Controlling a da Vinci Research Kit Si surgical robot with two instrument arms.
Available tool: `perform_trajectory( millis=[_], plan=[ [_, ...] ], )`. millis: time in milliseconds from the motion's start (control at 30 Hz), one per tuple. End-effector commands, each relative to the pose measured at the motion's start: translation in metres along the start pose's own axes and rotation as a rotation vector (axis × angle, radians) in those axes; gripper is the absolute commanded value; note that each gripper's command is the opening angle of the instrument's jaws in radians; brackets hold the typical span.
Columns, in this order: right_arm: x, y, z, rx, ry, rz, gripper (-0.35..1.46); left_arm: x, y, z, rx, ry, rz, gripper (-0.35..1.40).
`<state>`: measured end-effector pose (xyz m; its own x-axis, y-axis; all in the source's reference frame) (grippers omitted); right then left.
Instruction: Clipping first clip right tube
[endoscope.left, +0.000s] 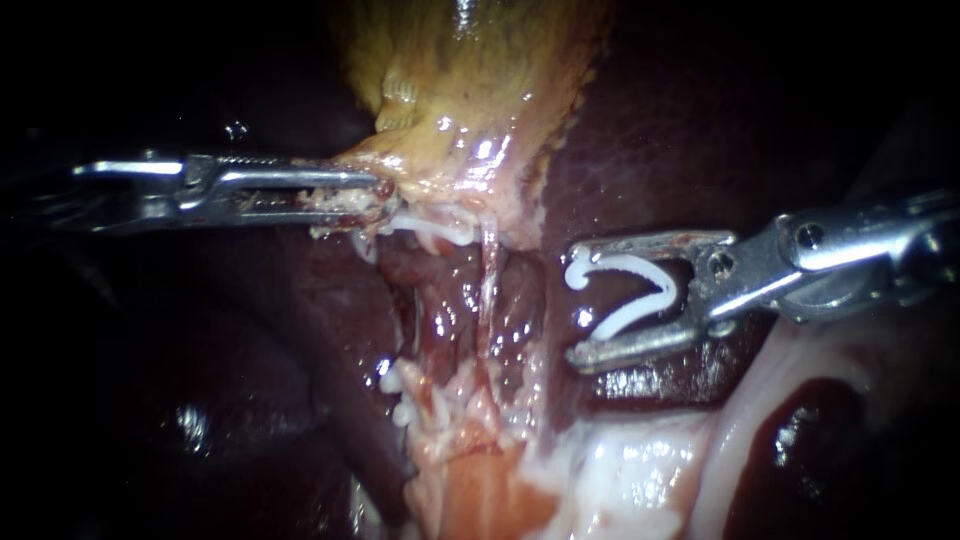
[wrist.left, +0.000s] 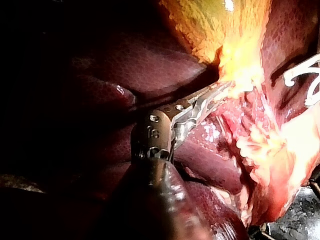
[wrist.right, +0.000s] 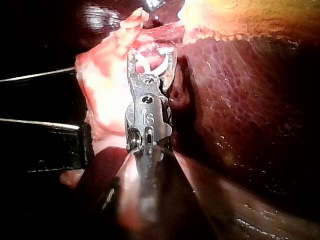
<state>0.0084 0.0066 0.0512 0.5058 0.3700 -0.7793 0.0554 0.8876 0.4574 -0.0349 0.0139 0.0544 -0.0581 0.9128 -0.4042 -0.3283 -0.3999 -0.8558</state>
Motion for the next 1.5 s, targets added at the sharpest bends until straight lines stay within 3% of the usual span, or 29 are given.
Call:
perform_trajectory(
  millis=[33, 233, 500, 733, 1133, 1500],
  plan=[
    [0.0, 0.0, 0.0, 0.0, 0.0, 0.0, 0.5, 0.0, 0.0, 0.0, 0.0, 0.0, 0.0, -0.35],
    [0.0, 0.0, 0.0, 0.0, 0.0, 0.0, 0.5, 0.0006, 0.0006, -0.0011, 0.002, 0.011, -0.004, -0.35],
    [0.0, 0.0, 0.0, 0.0, 0.0, 0.0, 0.5, 0.0038, 0.0027, -0.0055, -0.005, 0.058, -0.026, -0.35],
    [0.0, 0.0, 0.0, -0.001, 0.0, 0.0, 0.5, 0.0046, 0.0037, -0.0079, -0.006, 0.075, -0.033, -0.35],
    [0.0006, -0.0003, 0.0008, 0.011, 0.0, 0.007, 0.5, 0.0048, 0.0036, -0.0083, -0.005, 0.082, -0.035, -0.35],
    [0.0002, -0.0009, 0.004, 0.041, 0.001, 0.055, 0.49, 0.0055, 0.0036, -0.0083, -0.003, 0.093, -0.04, -0.35]
  ],
)
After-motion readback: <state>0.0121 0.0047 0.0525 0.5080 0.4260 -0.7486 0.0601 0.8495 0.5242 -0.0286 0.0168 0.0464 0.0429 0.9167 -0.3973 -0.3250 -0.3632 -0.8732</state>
